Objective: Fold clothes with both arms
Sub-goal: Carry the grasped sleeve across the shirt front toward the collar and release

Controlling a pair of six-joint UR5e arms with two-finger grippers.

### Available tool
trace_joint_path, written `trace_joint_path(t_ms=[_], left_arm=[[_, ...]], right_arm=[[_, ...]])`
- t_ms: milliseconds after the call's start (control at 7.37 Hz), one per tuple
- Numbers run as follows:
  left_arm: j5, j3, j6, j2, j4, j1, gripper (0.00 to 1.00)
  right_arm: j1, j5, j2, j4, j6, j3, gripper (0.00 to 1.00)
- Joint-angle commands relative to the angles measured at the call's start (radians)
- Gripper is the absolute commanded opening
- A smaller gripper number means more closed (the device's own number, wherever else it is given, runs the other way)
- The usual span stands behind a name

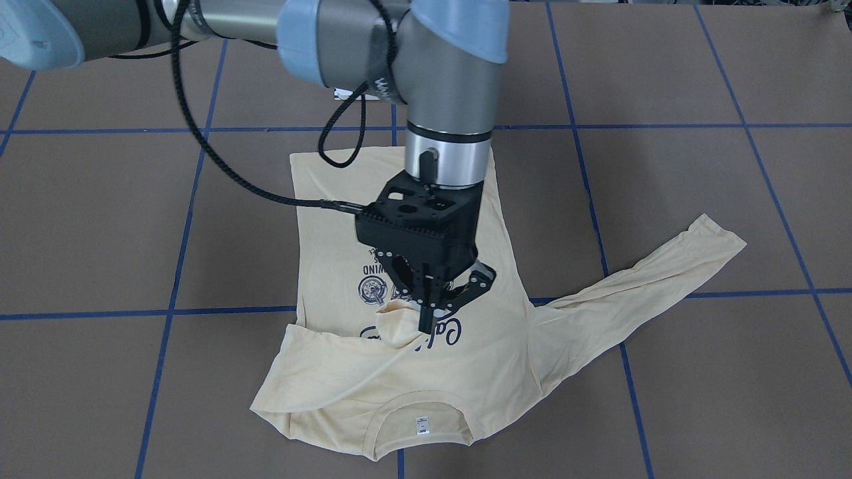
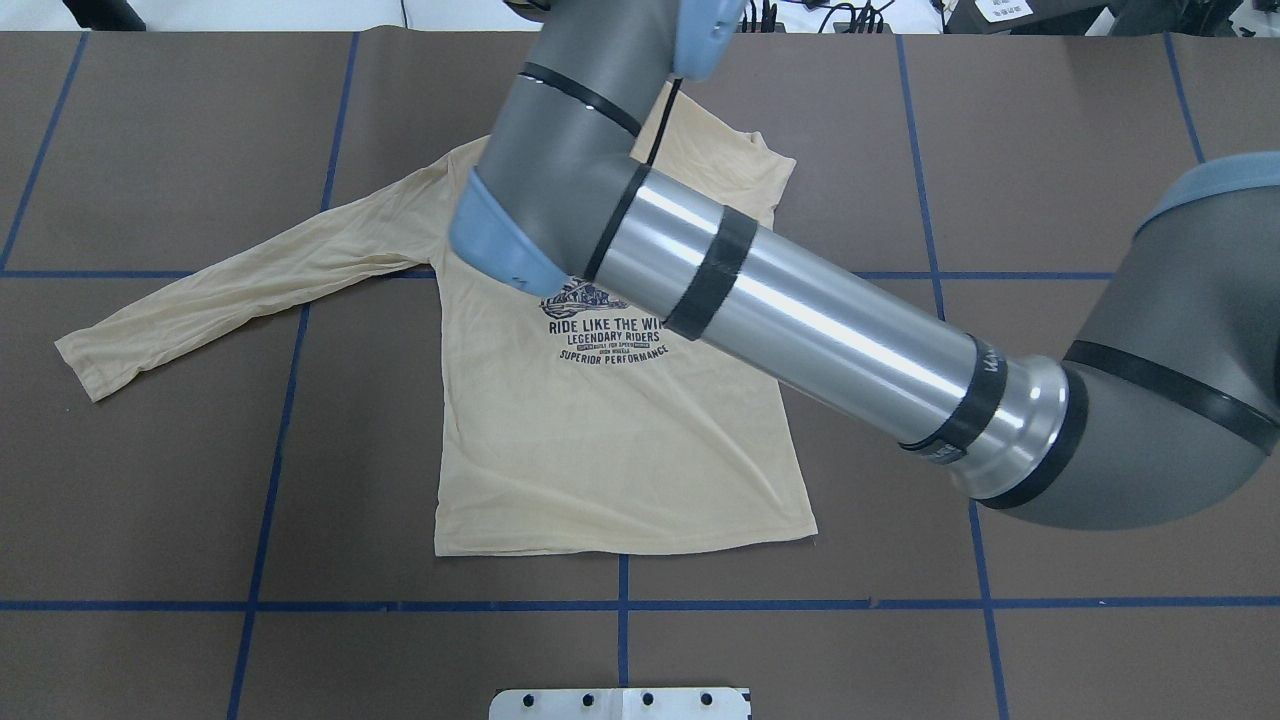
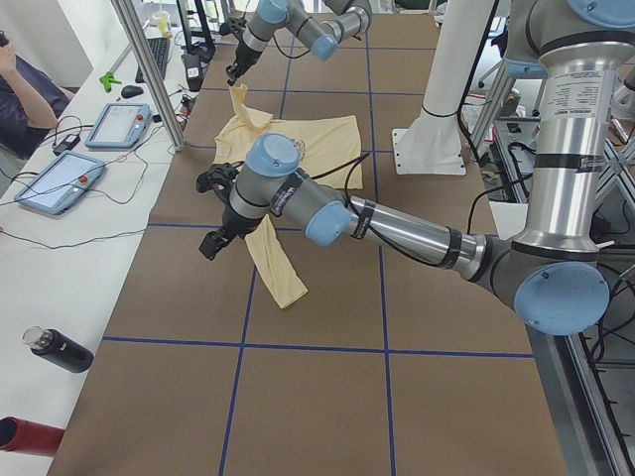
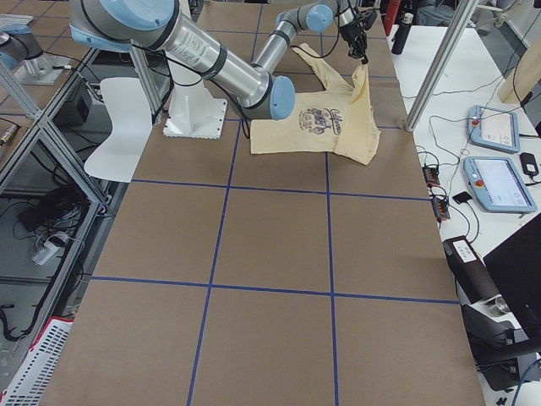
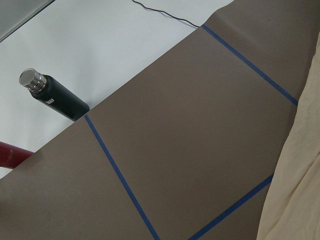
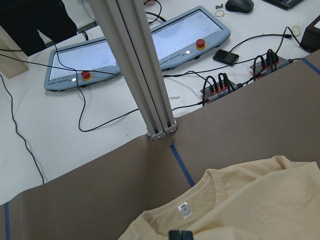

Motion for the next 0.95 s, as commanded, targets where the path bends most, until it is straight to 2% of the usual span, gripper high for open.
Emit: trace_joint_path(t_ms=[0, 136, 271, 814], left_arm=[[0.0, 0.012, -0.001, -0.002, 0.0, 0.0, 1.0], [0.0, 0.012, -0.001, 0.0, 0.0, 0.0, 1.0], [0.0, 0.012, -0.001, 0.0, 0.0, 0.0, 1.0], [-0.001, 0.009, -0.001, 0.0, 0.0, 0.0, 1.0]], right_arm=[[-0.078, -0.079, 0.125, 0.004, 0.049, -0.153, 0.0], [-0.106, -0.105, 0.177, 0.005, 0.092, -0.212, 0.0], [-0.115, -0.11, 0.2, 0.007, 0.103, -0.255, 0.96], [-0.106, -0.095, 0.28, 0.006, 0.094, -0.281, 0.98]])
